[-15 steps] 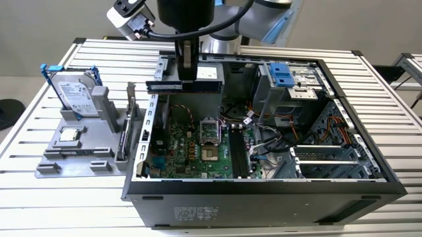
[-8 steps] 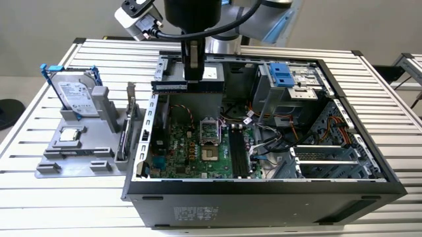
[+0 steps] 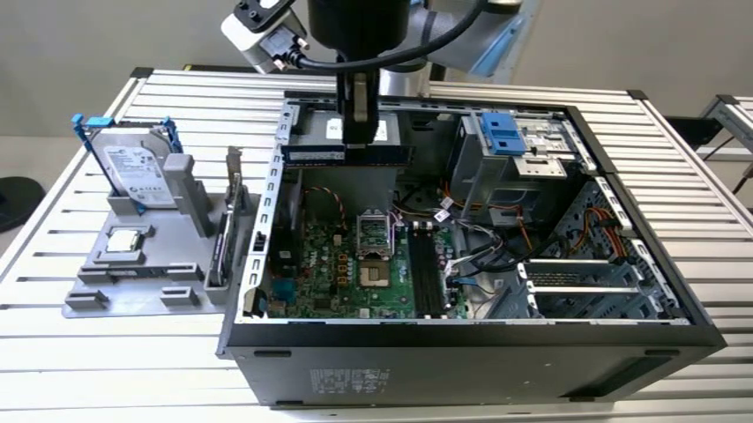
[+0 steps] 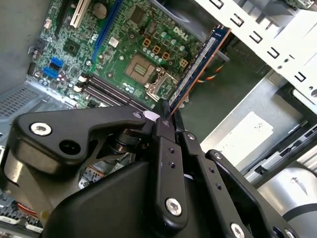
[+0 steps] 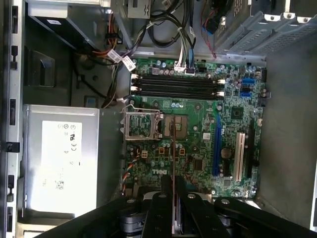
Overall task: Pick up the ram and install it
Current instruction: 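Pick up the ram and move it above insertion slot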
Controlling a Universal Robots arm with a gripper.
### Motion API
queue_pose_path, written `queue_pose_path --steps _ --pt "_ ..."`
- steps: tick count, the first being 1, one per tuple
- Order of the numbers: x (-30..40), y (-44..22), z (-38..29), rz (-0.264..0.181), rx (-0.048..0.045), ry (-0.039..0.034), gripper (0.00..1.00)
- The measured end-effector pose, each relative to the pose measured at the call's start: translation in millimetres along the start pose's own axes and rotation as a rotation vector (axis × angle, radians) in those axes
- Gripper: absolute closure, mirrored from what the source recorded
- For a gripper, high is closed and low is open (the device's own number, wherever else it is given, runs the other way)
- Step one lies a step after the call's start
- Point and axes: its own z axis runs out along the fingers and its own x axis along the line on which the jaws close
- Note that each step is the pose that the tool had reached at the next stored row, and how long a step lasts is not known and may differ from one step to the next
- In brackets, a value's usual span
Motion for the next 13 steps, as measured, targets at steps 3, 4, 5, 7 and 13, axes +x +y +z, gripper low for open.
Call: queue_pose_path --steps 3,4,5,7,13 --pt "-0.1 4.1 0.1 0.0 0.0 0.0 1.0" --pt "-0.2 5.5 0.1 0.0 0.0 0.0 1.0" --pt "-0.2 6.8 0.1 0.0 0.0 0.0 1.0" --pt "-0.3 9.4 0.2 0.0 0.0 0.0 1.0" --pt "-0.5 16.6 0.3 0.0 0.0 0.0 1.0"
